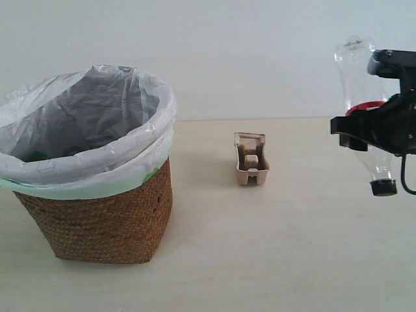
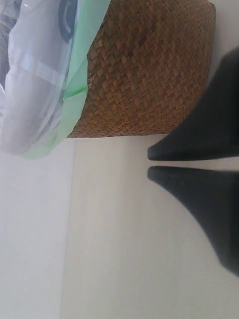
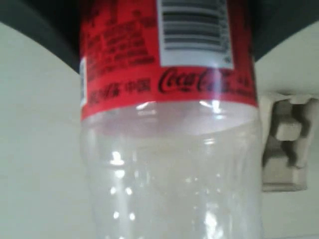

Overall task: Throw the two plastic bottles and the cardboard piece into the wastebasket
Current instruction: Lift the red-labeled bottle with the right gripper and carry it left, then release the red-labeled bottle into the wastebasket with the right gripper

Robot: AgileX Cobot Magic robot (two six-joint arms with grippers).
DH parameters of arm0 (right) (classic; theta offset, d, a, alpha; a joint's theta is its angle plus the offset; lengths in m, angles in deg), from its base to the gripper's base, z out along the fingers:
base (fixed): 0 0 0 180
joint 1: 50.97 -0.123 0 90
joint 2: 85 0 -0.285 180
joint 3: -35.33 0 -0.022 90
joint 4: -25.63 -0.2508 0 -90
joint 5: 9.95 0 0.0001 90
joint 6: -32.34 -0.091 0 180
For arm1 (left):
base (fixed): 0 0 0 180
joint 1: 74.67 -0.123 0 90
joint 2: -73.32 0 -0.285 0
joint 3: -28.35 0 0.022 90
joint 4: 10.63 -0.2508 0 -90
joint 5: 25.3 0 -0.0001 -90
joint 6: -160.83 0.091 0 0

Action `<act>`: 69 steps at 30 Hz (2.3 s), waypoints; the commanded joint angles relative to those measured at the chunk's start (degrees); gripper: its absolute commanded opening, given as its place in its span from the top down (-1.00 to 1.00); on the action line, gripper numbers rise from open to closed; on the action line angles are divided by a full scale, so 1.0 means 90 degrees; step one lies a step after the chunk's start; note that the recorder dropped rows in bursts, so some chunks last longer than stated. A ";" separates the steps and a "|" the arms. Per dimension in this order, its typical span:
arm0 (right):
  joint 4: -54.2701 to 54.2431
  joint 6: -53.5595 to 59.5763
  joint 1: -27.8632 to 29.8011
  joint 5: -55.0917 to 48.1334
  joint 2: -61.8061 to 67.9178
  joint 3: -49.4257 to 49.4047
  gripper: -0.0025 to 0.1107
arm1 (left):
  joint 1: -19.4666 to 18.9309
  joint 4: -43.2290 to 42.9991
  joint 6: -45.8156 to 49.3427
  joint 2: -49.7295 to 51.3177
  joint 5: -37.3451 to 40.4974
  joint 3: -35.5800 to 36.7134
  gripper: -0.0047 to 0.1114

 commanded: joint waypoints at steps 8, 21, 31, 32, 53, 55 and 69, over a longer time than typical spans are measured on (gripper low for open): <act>-0.0202 -0.0043 -0.1236 -0.0618 -0.0289 0.1054 0.96 | 0.0001 -0.0031 -0.0035 -0.0016 -0.0043 0.0026 0.85; -0.0418 -0.0084 -0.1792 -0.1265 -0.0289 0.1891 0.96 | 0.0001 -0.0031 -0.0035 -0.0016 -0.0043 0.0026 0.85; 0.0703 -0.0523 -0.0853 -0.2252 -0.0289 0.1874 0.96 | 0.0001 -0.0031 -0.0035 -0.0016 -0.0043 0.0026 0.85; 0.0926 -0.0659 -0.0777 -0.2343 -0.0289 0.1874 0.96 | 0.0001 -0.0031 -0.0035 -0.0016 -0.0043 0.0026 0.85; -0.4822 0.1764 -0.3084 -0.2628 0.0918 0.6024 -0.29 | 0.0001 -0.0031 -0.0035 -0.0016 -0.0043 0.0026 0.85; -0.3828 0.1329 -0.2980 -0.2749 0.0918 0.6024 -0.20 | 0.0001 -0.0031 -0.0035 -0.0016 -0.0043 0.0026 0.85; -0.0392 -0.0294 -0.2016 -0.4413 0.0901 0.6012 -0.35 | 0.0001 -0.0031 -0.0035 -0.0016 -0.0043 0.0026 0.85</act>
